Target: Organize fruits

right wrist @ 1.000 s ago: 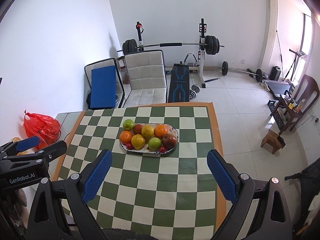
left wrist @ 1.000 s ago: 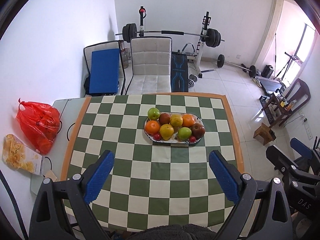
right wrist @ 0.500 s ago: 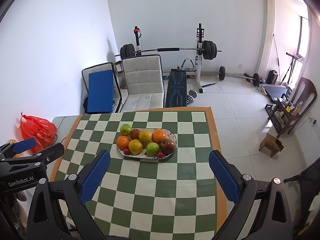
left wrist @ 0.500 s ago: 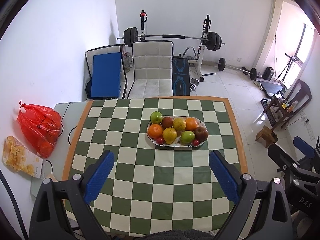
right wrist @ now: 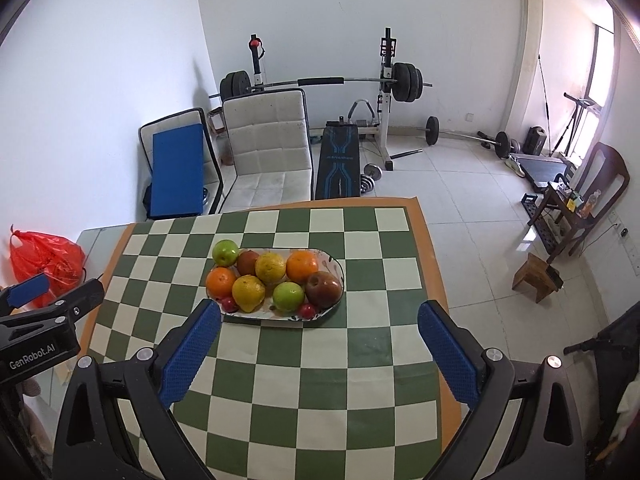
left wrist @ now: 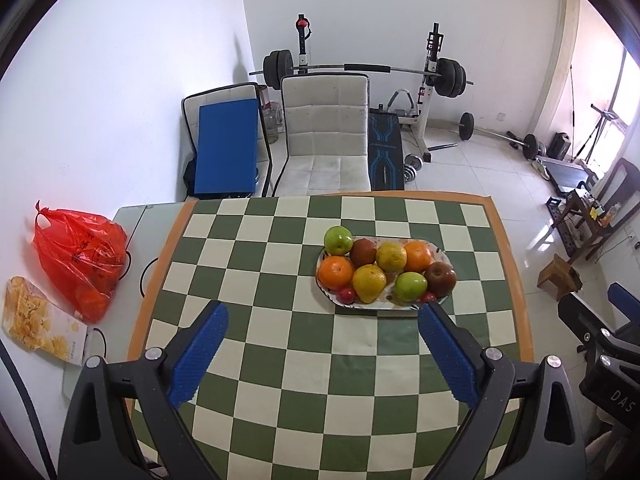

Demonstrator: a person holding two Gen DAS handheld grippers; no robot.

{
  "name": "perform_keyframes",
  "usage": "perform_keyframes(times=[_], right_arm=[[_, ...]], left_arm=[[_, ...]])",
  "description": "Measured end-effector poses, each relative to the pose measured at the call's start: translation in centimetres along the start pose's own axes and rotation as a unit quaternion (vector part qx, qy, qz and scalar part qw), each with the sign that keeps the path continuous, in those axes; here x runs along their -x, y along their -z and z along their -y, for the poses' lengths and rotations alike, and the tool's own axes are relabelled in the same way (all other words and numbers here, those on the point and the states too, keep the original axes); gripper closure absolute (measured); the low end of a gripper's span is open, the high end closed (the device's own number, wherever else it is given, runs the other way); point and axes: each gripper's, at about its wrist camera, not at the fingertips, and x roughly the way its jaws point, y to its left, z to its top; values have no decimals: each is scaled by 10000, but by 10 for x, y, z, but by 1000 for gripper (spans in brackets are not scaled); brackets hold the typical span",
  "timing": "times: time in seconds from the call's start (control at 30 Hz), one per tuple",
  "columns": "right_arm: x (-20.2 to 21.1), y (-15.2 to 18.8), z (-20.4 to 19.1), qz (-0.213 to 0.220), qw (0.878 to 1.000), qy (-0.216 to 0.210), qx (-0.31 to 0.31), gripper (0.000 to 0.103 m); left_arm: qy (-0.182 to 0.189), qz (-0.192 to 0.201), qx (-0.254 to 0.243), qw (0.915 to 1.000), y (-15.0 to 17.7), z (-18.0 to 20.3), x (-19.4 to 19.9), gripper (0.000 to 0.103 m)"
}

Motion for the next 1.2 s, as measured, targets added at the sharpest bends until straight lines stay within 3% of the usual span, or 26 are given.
perform_keyframes(times=[0.47,1.2], right_arm=[[-61,-2,-2,-272,9996,109,-9,2],[-59,4,-3,-349,9993,96,10,2]], left_arm=[[-49,-288,-106,9995,-7,4,-55,6],[-81,-296,-89,9995,2,1,-59,0]])
